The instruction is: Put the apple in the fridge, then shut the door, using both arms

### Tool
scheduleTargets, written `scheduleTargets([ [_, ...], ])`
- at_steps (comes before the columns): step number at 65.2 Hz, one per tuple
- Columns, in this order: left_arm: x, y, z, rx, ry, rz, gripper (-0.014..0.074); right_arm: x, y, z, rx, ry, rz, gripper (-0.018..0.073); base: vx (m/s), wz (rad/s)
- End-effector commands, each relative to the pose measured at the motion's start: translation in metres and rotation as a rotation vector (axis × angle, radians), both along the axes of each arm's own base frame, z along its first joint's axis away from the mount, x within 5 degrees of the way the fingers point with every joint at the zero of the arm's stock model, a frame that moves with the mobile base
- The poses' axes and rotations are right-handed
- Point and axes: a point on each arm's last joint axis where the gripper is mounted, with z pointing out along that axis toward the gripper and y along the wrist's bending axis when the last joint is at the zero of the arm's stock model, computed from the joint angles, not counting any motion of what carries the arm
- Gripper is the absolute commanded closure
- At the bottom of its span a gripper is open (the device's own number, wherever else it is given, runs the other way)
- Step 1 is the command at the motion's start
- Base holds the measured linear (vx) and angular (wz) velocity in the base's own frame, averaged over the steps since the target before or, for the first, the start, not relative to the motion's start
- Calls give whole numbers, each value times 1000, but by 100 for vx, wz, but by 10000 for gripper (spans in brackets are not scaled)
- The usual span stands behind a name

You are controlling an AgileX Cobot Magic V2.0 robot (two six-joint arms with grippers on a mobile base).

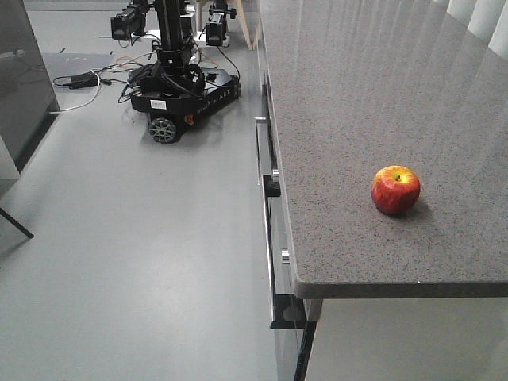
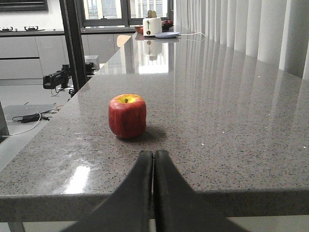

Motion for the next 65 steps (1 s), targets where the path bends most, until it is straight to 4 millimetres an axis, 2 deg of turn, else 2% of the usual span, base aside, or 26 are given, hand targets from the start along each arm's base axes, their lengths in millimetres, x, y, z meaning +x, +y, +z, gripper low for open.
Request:
scheduleTargets([
  [1,-1,0,-2,-11,-60,-3,602,-1,0,7,-13,-85,-3,561,0,0],
  [29,-1,0,-2,-11,-60,-3,602,-1,0,8,-15,-94,-3,561,0,0],
  [38,-1,0,-2,-11,-60,-3,602,-2,0,18,86,-198,0,561,0,0],
  [47,-1,0,-2,-11,-60,-3,602,-7,0,45,120,-247,5,561,0,0],
  [54,-1,0,-2,-11,-60,-3,602,-10,1,78,46,-183,7,561,0,0],
  [65,-1,0,-2,-11,-60,-3,602,-7,2,129,-63,8,21,561,0,0],
])
